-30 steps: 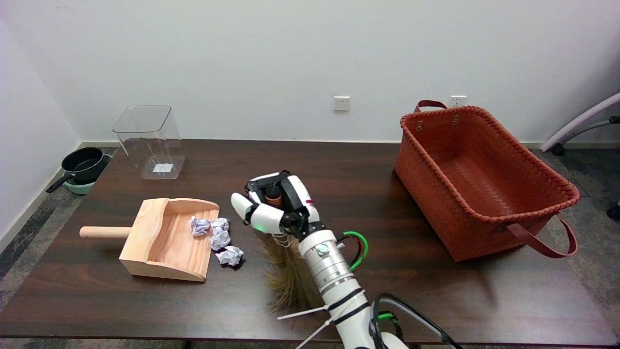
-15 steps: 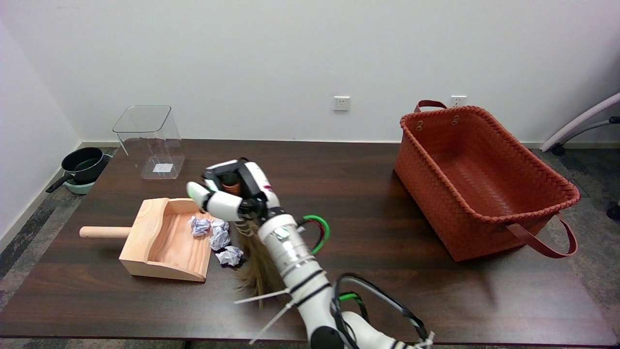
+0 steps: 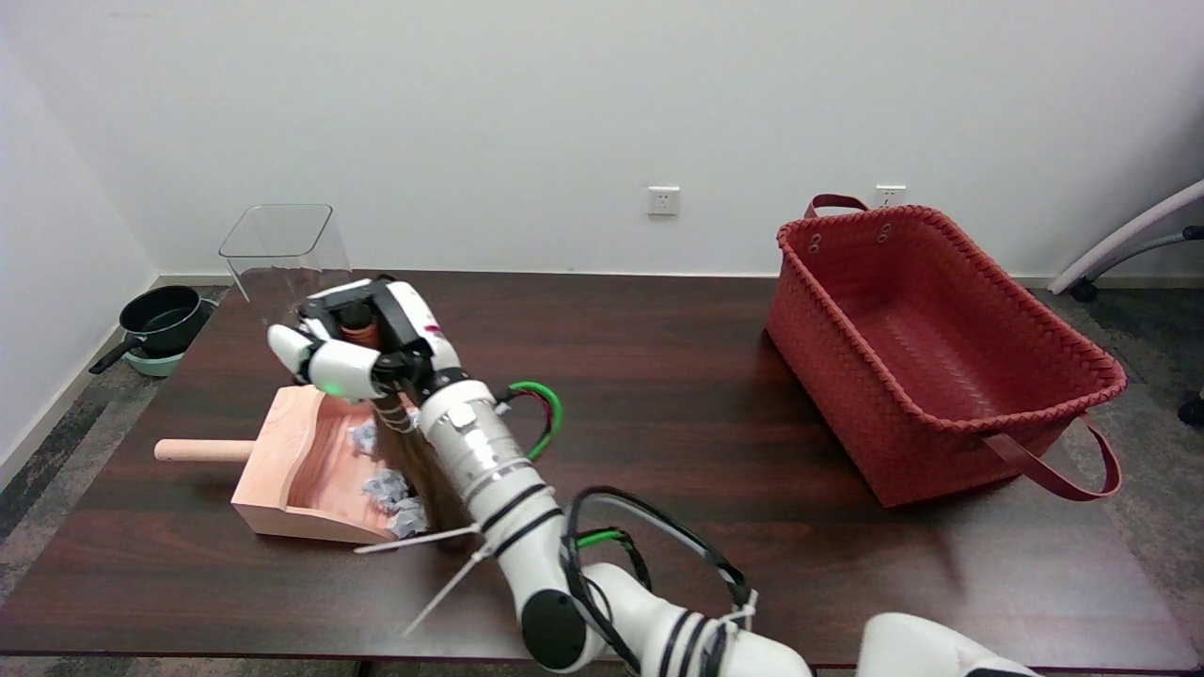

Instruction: Sweep the paper ball into the dustpan.

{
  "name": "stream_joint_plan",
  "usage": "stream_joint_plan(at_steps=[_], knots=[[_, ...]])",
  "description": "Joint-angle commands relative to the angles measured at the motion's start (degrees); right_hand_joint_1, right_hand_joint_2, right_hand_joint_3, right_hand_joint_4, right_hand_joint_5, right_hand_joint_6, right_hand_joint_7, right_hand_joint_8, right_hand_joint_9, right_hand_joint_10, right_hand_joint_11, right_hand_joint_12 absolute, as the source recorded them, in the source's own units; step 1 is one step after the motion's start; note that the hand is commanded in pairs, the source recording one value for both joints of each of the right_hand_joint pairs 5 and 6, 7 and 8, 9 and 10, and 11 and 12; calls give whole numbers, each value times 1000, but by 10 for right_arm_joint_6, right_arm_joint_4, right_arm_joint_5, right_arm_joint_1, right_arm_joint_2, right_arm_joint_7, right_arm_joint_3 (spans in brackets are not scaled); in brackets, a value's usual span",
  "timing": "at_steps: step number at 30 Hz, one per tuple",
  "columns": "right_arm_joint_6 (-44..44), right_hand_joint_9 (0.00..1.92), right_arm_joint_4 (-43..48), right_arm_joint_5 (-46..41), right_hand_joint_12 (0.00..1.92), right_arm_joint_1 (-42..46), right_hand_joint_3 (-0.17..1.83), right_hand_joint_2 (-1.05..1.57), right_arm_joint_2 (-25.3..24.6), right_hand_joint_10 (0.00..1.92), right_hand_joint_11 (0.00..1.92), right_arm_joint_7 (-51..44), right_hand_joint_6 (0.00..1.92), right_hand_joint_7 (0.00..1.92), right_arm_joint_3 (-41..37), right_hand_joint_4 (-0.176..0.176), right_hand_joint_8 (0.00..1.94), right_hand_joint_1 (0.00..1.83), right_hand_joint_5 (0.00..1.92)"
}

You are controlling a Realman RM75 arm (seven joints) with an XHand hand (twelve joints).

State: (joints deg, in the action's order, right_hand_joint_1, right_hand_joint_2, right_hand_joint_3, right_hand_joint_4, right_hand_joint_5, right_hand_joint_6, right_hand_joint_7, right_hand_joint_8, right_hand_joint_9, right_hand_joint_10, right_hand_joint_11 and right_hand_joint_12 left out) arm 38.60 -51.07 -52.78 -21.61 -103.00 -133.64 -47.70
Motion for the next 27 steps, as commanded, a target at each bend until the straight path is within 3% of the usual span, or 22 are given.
stream_joint_plan(at_steps=[1, 6, 18, 27], knots=[[14, 1893, 107, -47, 1861, -115, 471, 1571, -85, 1893, 1861, 0, 1920, 1920, 6, 0, 1920, 1137, 1920], [21, 1888, 108, -111, 1860, -151, 477, 1571, -90, 1888, 1860, 0, 1920, 1920, 11, 0, 1920, 1130, 1920], [79, 1881, 27, -113, 1847, -145, 515, 1571, -46, 1881, 1847, 0, 1920, 1920, 7, 0, 1920, 1121, 1920], [77, 1884, -51, -110, 1850, -112, 523, 1571, 44, 1884, 1850, 0, 1920, 1920, 9, 0, 1920, 1135, 1920]])
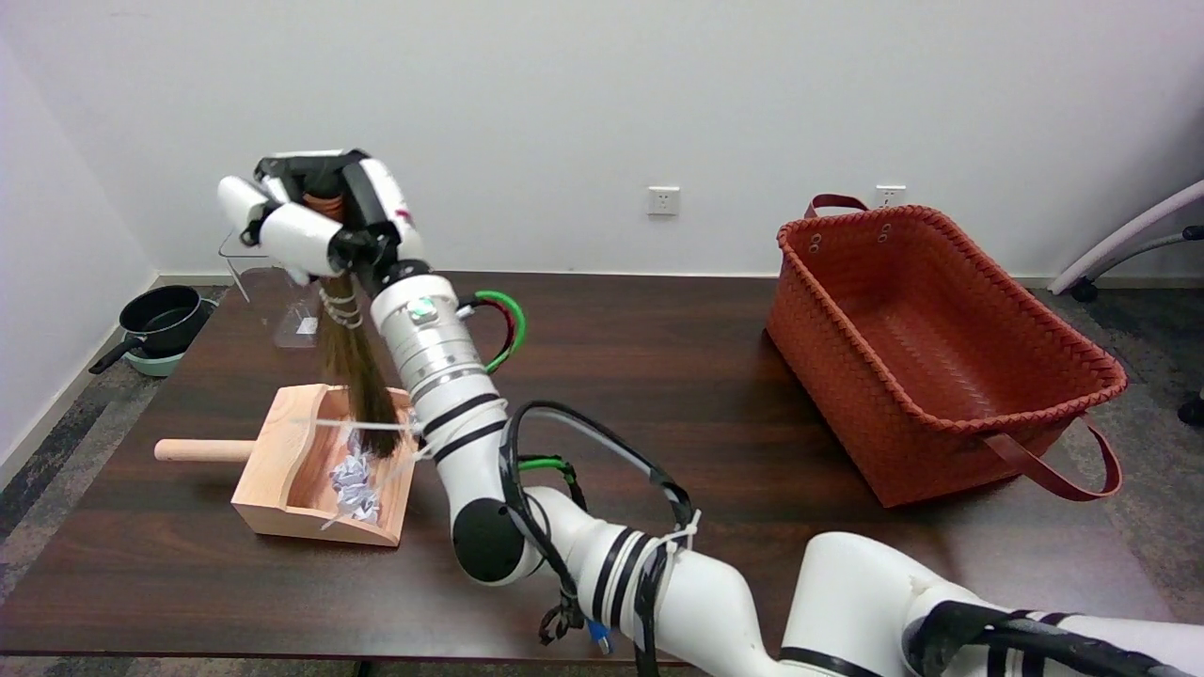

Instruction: Sweep the paper ball into the dustpan.

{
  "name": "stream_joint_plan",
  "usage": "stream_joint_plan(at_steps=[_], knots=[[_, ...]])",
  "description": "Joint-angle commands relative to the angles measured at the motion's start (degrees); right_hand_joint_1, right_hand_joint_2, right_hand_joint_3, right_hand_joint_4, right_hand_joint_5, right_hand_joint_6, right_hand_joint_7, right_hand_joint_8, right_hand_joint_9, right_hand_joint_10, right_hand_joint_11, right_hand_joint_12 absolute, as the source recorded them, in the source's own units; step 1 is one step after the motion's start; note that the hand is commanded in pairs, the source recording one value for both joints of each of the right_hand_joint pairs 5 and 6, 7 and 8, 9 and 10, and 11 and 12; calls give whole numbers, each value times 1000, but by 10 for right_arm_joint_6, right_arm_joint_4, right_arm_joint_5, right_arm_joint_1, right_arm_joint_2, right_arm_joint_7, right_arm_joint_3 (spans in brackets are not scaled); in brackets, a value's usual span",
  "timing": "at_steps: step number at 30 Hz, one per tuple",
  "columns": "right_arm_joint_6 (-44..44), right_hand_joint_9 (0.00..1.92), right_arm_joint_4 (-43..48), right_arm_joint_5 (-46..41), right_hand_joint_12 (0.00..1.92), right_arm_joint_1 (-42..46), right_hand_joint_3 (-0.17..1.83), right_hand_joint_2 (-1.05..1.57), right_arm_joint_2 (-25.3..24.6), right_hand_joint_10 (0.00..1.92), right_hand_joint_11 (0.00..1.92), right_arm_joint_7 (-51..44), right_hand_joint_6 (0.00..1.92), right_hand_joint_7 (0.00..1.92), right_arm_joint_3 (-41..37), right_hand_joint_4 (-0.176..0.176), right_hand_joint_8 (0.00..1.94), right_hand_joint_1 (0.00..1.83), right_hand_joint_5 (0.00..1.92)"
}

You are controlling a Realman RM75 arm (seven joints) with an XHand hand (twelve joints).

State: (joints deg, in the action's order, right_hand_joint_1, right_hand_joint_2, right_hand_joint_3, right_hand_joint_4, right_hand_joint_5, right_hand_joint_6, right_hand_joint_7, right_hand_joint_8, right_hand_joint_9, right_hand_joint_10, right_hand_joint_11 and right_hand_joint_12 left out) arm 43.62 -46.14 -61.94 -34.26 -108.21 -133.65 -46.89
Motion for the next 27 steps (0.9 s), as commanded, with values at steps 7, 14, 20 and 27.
stream_joint_plan(at_steps=[7, 14, 20, 27], knots=[[-119, 1888, -143, -22, 1860, 14, 506, 1571, 235, 1888, 1860, 0, 1920, 1920, 56, 0, 1920, 1136, 1920], [-165, 1889, -96, 20, 1863, 9, 514, 1571, 259, 1889, 1863, 0, 1920, 1920, 56, 0, 1920, 1135, 1920], [-263, 1889, -78, 122, 1862, -25, 513, 1571, 248, 1889, 1862, 0, 1920, 1920, 52, 0, 1920, 1141, 1920], [-334, 1887, -62, 257, 1863, -51, 510, 1571, 210, 1887, 1863, 1, 1920, 1920, 43, 0, 1920, 1143, 1920]])
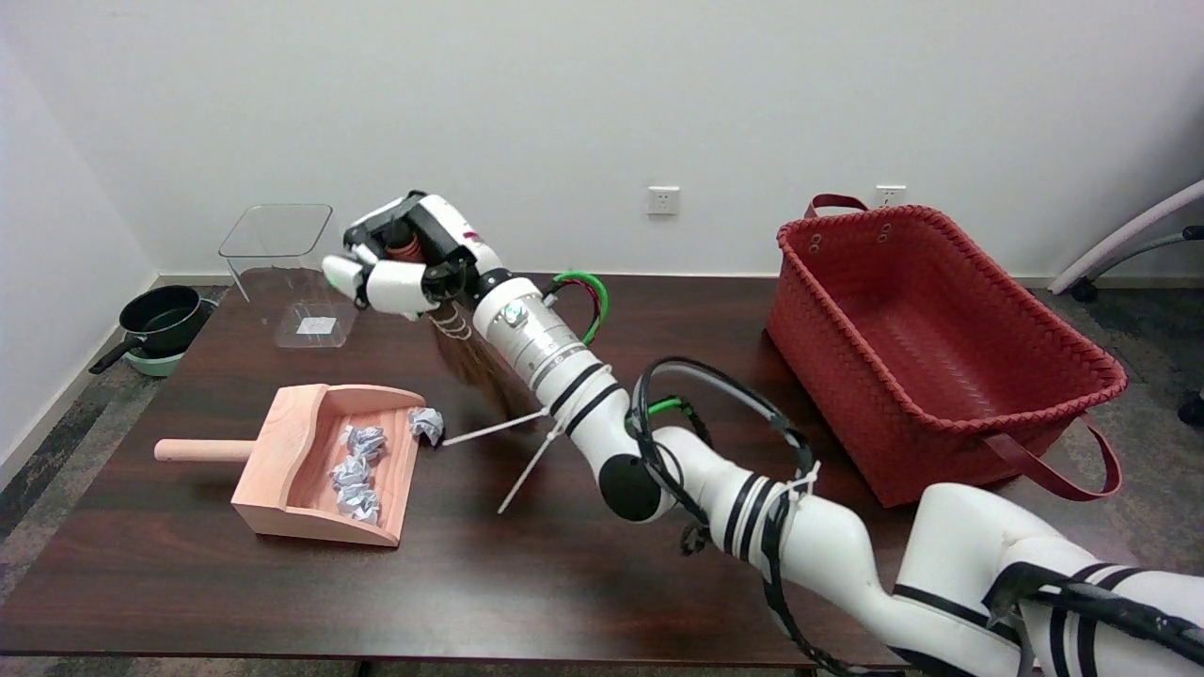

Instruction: Sweep the paper ball into the dustpan.

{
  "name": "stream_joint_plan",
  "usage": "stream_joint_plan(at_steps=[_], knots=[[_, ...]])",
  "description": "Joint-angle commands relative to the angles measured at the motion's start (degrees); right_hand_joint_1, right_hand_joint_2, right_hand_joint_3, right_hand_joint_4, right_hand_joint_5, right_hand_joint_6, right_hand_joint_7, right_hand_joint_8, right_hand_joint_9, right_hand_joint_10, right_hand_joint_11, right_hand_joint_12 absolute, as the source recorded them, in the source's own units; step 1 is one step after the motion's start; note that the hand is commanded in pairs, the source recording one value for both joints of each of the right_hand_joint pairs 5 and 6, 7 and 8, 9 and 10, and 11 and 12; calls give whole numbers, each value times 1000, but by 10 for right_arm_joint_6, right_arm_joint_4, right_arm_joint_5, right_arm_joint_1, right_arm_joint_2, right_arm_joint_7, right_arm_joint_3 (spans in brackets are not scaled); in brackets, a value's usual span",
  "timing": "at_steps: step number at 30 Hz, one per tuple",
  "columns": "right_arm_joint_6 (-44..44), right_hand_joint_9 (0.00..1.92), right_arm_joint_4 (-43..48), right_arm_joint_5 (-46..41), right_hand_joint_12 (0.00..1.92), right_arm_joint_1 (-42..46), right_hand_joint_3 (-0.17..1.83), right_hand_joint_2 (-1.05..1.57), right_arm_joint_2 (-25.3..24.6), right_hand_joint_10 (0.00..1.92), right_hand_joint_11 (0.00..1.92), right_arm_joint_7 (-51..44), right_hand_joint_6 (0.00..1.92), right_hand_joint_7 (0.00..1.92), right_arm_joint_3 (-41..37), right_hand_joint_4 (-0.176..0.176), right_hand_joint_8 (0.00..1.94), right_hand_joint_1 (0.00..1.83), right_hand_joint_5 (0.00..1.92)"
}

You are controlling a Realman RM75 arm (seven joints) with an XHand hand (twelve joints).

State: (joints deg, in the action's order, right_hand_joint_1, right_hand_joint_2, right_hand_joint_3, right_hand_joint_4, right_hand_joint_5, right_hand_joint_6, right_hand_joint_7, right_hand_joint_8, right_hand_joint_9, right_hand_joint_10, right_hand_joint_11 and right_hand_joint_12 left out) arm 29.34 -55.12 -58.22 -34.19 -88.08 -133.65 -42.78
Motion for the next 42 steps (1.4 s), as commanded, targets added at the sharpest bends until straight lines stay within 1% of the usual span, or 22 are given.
stream_joint_plan(at_steps=[1, 7, 14, 17, 19, 21, 30, 35, 42], knots=[[-203, 1887, 30, 228, 1862, -54, 511, 1571, 1, 1887, 1862, 1, 1920, 1920, -1, 0, 1920, 1143, 1920], [-235, 1885, 42, 220, 1863, -55, 504, 1571, -29, 1885, 1863, 2, 1920, 1920, -4, 0, 1920, 1144, 1920], [-228, 1879, 40, 86, 1853, -38, 503, 1571, -62, 1879, 1853, 2, 1920, 1920, -9, 0, 1920, 1146, 1920], [-225, 1880, 34, 74, 1849, -39, 503, 1571, -73, 1880, 1849, 3, 1920, 1920, -8, 0, 1920, 1147, 1920], [-221, 1881, 35, 50, 1849, -39, 503, 1571, -86, 1881, 1849, 2, 1920, 1920, -14, 0, 1920, 1147, 1920], [-202, 1881, 40, 7, 1849, -39, 502, 1571, -96, 1881, 1849, 2, 1920, 1920, -17, 0, 1920, 1148, 1920], [-145, 1881, 42, -86, 1851, -52, 493, 1571, -127, 1881, 1851, 1, 1920, 1920, -12, 0, 1920, 1151, 1920], [-99, 1884, 28, -163, 1852, -68, 478, 1571, -138, 1884, 1852, 1, 1920, 1920, -10, 0, 1920, 1155, 1920], [-2, 1884, 24, -175, 1853, -95, 460, 1571, -151, 1884, 1853, 1, 1920, 1920, -9, 0, 1920, 1156, 1920]])
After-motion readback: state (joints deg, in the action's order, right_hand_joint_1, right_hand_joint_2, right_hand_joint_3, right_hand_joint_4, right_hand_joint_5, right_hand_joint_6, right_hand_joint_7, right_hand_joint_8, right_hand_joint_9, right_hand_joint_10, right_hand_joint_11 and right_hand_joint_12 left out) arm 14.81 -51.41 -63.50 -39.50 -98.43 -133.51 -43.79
